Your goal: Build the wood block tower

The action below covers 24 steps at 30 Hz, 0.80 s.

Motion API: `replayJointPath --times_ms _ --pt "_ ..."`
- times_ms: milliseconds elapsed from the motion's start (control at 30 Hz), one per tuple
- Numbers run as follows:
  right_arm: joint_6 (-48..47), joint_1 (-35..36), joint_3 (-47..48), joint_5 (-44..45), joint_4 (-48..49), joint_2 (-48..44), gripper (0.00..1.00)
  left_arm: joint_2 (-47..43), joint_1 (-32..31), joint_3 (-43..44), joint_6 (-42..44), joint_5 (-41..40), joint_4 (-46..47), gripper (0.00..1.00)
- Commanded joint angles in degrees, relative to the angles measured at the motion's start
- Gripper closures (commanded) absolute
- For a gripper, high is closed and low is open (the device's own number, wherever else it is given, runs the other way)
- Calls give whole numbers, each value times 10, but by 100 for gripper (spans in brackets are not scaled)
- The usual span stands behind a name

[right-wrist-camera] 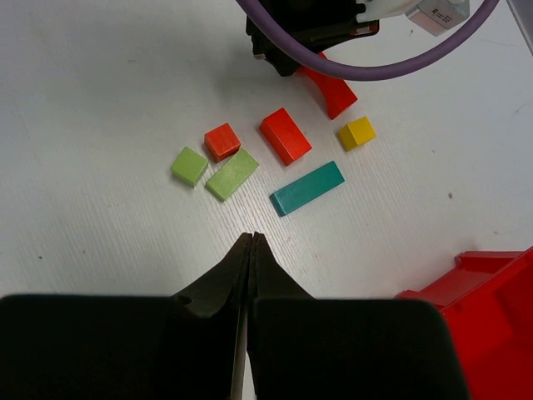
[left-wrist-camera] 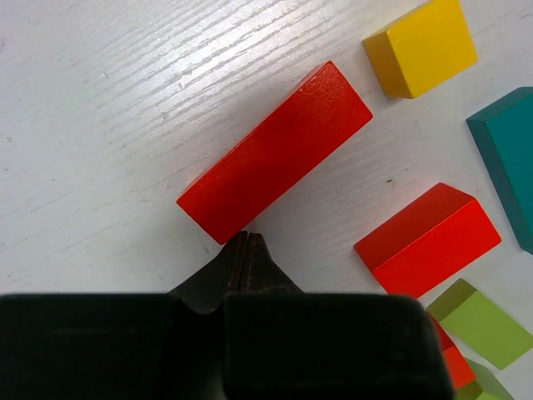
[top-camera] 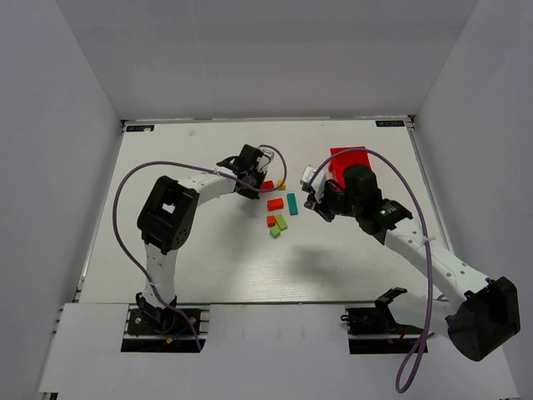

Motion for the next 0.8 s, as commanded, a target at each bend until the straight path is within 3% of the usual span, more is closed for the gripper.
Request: replayJointPath --times_ms 0,767 --pt "3 -1 2 -12 14 -15 100 4 -1 27 -5 -21 -8 94" --pt "4 -1 -2 -13 12 -23 100 26 -1 49 -5 -55 -24 95"
